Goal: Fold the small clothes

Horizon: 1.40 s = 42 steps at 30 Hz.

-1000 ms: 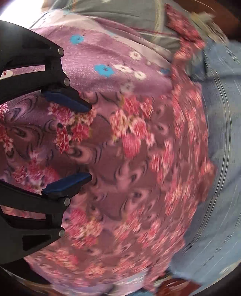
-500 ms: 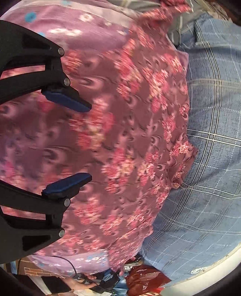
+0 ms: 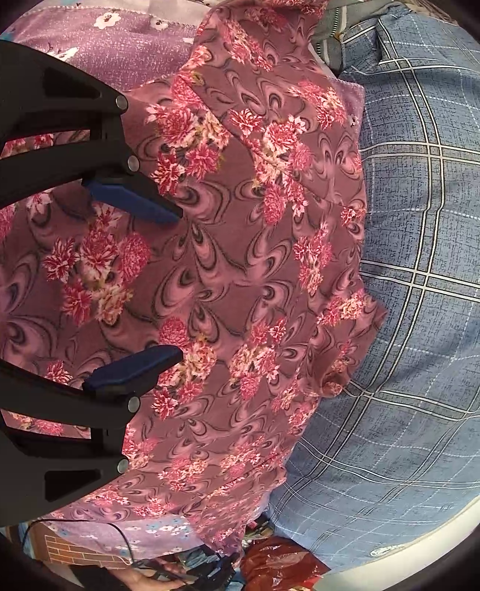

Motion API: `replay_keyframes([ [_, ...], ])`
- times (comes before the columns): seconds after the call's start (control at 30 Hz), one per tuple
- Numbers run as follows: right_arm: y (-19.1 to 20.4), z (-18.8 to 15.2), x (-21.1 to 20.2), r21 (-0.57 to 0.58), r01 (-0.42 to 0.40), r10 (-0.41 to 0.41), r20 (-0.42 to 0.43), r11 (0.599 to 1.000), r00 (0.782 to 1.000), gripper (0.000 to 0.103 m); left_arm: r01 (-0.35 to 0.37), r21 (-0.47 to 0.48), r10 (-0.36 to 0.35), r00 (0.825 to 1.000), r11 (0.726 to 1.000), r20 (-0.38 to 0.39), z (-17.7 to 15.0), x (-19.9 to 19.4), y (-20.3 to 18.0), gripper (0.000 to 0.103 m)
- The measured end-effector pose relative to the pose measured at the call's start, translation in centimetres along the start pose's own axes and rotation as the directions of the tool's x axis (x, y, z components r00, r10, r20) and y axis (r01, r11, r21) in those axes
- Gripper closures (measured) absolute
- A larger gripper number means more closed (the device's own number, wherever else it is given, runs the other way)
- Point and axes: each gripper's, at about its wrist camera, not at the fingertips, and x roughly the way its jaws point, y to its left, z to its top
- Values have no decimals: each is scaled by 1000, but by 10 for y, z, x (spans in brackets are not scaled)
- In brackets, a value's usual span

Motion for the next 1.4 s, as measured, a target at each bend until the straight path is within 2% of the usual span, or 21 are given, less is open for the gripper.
replay_keyframes([
  [0.13,48,-18,-14,-76,-69,68,-14,995,998,96,13,-12,-13,1000,1000,-16,4,6,5,35],
  [0.27,100,-49,-17,-128,-170,163,-64,977,985,97,41,-22,-41,999,999,-19,4,0,10,35],
  [0.43,165,-95,-7,-183,-283,254,-169,941,952,97,88,-81,-91,995,993,-29,8,-5,25,35],
  [0.53,207,-127,-3,-216,-353,300,-244,910,922,97,110,-112,-114,993,988,-27,10,-7,31,35],
  [0.7,276,-188,2,-246,-478,373,-371,843,850,97,141,-151,-145,989,978,-16,13,-14,43,35],
  [0.83,326,-248,6,-241,-574,417,-481,783,771,96,178,-213,-178,984,961,19,14,-23,60,34],
  [0.87,335,-262,8,-237,-592,420,-510,771,751,91,196,-235,-195,980,952,27,14,-24,65,34],
  [0.93,347,-293,14,-221,-611,401,-580,760,709,89,232,-270,-232,972,935,33,14,-23,73,34],
  [1.03,352,-335,18,-231,-598,316,-675,767,667,66,281,-303,-289,957,910,19,13,-17,78,34],
  [1.1,345,-345,10,-226,-610,311,-698,759,645,66,304,-301,-321,947,904,-7,12,-10,74,34],
  [1.2,328,-342,-13,-239,-630,315,-703,739,637,62,334,-274,-357,933,902,-36,10,-2,58,34],
  [1.27,309,-333,-27,-251,-623,317,-687,741,654,56,344,-236,-362,932,909,-37,8,-2,47,34],
  [1.33,285,-322,-36,-266,-595,302,-666,758,682,53,314,-170,-323,946,934,-29,4,-9,33,34],
  [1.37,271,-316,-41,-265,-579,295,-656,771,694,53,277,-112,-281,959,954,-20,2,-12,22,34],
  [1.4,253,-308,-45,-259,-553,285,-644,792,710,53,211,-21,-211,978,977,0,-2,-18,5,33],
])
